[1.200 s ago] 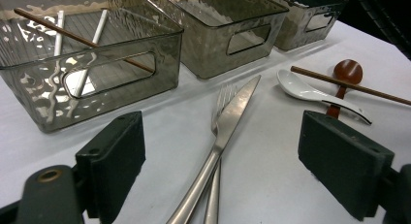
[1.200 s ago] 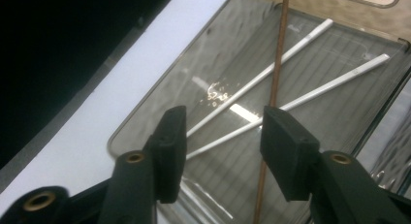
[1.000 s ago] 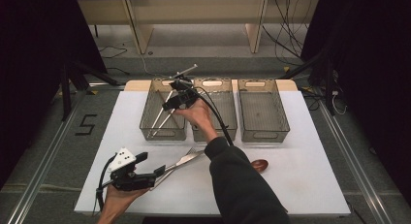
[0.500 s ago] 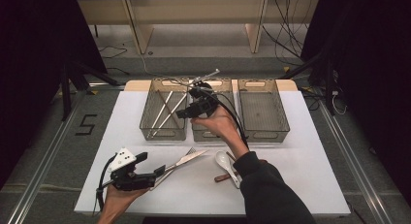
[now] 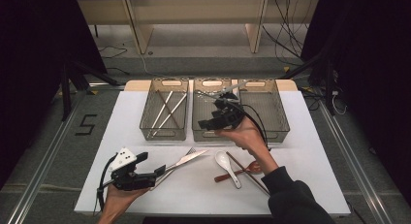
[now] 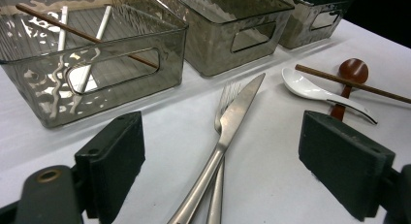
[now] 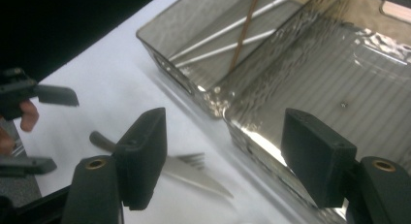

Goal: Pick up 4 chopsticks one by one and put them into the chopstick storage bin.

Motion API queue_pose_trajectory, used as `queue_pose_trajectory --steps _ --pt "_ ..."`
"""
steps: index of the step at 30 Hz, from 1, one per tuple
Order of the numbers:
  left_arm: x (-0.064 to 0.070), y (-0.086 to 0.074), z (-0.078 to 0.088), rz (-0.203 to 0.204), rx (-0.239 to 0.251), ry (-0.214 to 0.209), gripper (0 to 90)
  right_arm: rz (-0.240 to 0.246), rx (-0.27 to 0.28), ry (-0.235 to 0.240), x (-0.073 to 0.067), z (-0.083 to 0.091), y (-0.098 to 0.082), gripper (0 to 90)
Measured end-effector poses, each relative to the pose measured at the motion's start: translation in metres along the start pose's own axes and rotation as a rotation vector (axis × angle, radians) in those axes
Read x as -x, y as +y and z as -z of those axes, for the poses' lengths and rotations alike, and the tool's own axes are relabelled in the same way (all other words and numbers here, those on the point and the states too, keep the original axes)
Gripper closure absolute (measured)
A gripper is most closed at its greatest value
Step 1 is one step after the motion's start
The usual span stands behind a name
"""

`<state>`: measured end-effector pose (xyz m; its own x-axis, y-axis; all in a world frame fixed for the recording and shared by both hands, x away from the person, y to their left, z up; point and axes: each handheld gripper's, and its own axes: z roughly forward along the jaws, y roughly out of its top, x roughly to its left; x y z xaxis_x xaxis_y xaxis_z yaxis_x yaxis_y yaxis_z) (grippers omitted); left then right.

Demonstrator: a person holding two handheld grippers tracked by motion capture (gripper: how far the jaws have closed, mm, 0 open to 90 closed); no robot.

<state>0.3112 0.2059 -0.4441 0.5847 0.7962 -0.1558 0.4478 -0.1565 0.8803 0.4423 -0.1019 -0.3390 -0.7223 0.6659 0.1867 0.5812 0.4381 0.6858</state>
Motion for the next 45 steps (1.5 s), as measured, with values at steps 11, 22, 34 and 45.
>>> queue_pose_trajectory --steps 11,22,34,45 --pt "-0.001 -0.001 0.001 0.001 0.000 0.001 16.3 -0.015 -0.026 -0.017 0.010 0.019 -0.041 32.7" --pt "-0.001 0.000 0.000 0.002 -0.004 0.003 16.3 -0.052 -0.069 -0.041 0.022 0.031 -0.092 33.7" --pt "-0.001 0.000 0.001 0.003 -0.004 0.006 16.3 -0.075 -0.117 -0.073 0.026 0.044 -0.137 34.4" --pt "0.000 0.000 -0.001 0.001 -0.004 0.005 16.3 -0.098 -0.180 -0.077 0.027 0.043 -0.167 39.0"
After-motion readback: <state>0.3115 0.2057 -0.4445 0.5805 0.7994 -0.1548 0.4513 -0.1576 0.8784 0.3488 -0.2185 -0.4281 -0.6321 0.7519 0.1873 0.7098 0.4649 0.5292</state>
